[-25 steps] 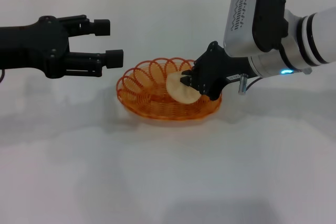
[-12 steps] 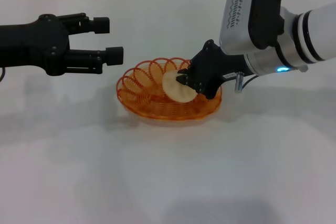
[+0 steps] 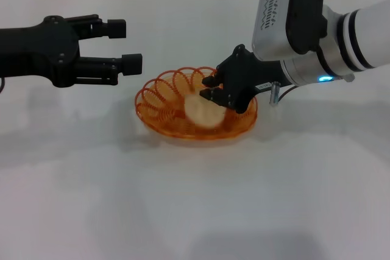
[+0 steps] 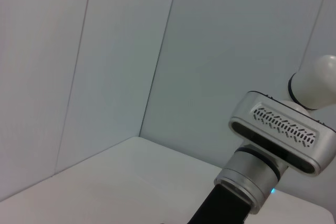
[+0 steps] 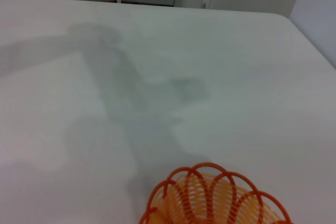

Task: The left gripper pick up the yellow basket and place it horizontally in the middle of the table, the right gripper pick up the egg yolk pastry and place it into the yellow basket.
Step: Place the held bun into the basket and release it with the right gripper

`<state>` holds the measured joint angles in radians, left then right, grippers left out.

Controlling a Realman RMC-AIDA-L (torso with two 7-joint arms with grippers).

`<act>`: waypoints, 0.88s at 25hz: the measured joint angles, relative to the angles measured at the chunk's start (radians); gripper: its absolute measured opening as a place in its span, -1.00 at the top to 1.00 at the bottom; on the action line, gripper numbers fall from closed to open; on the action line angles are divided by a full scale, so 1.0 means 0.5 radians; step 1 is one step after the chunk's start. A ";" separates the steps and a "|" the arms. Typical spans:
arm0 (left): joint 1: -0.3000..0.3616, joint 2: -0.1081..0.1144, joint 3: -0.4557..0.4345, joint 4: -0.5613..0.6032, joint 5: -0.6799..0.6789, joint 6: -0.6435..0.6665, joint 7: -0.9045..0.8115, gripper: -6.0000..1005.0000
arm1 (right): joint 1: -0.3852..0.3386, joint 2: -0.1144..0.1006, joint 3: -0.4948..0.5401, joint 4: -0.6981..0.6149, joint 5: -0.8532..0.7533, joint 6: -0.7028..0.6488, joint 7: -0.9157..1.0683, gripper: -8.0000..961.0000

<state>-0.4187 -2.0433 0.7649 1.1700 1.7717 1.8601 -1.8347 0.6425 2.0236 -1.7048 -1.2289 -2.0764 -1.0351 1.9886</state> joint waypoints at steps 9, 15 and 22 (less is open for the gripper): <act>-0.003 0.006 -0.002 0.001 -0.007 -0.002 -0.002 -0.76 | -0.142 -0.013 0.060 -0.150 0.003 0.032 -0.001 0.36; 0.001 0.009 -0.002 0.001 -0.012 -0.003 -0.001 -0.76 | -0.421 -0.017 0.249 -0.311 0.076 -0.005 -0.092 -0.19; 0.012 0.010 -0.002 -0.007 -0.006 -0.020 0.025 -0.76 | -0.630 -0.022 0.522 -0.295 0.328 -0.224 -0.292 -0.57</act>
<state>-0.4127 -2.0385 0.7638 1.1666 1.7685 1.8502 -1.8223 0.3276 2.0124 -1.4436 -1.3763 -1.9125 -1.1470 1.8429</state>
